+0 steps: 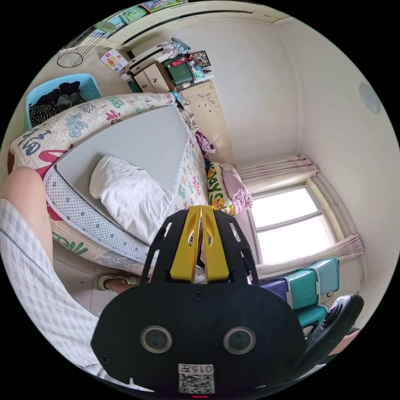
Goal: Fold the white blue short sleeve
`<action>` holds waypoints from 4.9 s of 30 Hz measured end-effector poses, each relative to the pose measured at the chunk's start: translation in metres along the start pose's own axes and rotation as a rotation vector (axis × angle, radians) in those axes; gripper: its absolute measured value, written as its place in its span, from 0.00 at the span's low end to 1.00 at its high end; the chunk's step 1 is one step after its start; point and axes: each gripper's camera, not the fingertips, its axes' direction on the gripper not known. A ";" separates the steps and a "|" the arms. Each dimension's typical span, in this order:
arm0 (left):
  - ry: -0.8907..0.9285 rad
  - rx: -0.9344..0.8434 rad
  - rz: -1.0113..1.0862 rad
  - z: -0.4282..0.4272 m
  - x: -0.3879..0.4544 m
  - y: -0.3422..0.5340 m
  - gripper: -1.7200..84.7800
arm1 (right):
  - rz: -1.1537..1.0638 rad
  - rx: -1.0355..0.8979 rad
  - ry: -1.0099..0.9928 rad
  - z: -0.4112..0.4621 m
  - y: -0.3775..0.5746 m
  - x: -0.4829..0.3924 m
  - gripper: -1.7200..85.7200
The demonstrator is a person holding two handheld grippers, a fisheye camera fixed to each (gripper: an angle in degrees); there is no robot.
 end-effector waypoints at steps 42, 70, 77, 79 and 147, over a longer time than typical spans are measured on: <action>0.017 -0.058 0.012 -0.010 -0.023 0.018 0.01 | 0.042 -0.033 0.035 -0.009 0.049 -0.099 0.01; -0.215 0.051 0.125 0.022 -0.048 0.067 0.01 | 0.148 -0.084 -0.281 0.114 0.182 -0.118 0.01; -0.219 0.106 0.263 0.048 -0.029 0.108 0.01 | 0.252 -0.031 -0.455 0.152 0.236 -0.082 0.01; -0.216 0.108 0.330 0.055 -0.016 0.118 0.01 | 0.333 0.019 -0.515 0.159 0.255 -0.065 0.02; -0.408 -0.372 0.414 0.104 -0.201 -0.210 0.06 | 0.111 -0.619 -0.799 0.690 -0.002 -0.182 0.04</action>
